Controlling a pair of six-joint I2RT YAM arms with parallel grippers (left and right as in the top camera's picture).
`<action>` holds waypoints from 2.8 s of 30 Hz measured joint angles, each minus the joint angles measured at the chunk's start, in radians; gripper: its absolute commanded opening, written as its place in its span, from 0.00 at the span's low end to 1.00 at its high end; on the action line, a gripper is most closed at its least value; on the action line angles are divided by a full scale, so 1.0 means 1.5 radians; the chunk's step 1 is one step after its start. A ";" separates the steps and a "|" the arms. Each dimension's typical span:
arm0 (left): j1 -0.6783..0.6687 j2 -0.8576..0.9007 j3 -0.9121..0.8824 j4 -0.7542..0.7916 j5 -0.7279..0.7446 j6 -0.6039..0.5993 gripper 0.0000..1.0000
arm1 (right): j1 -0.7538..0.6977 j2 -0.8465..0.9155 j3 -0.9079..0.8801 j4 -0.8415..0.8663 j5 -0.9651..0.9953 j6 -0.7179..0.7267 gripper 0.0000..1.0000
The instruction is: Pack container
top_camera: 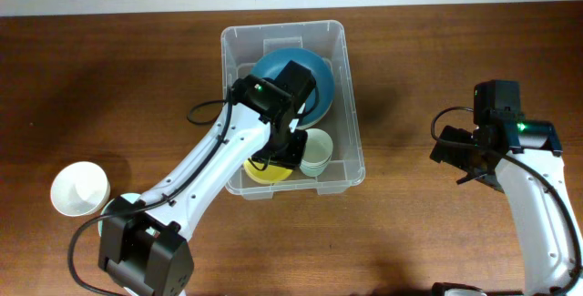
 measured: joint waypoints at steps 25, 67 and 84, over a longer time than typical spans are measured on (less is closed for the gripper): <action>0.470 -0.289 -0.190 -0.042 -0.160 -0.063 0.75 | 0.000 0.000 0.000 0.002 0.000 0.000 0.99; 0.299 -0.212 -0.061 0.150 -0.037 -0.029 0.01 | 0.000 0.000 -0.002 0.001 0.000 0.000 0.99; -0.006 0.004 -0.011 0.115 -0.011 -0.029 0.07 | 0.000 0.000 -0.002 0.002 0.001 0.000 0.99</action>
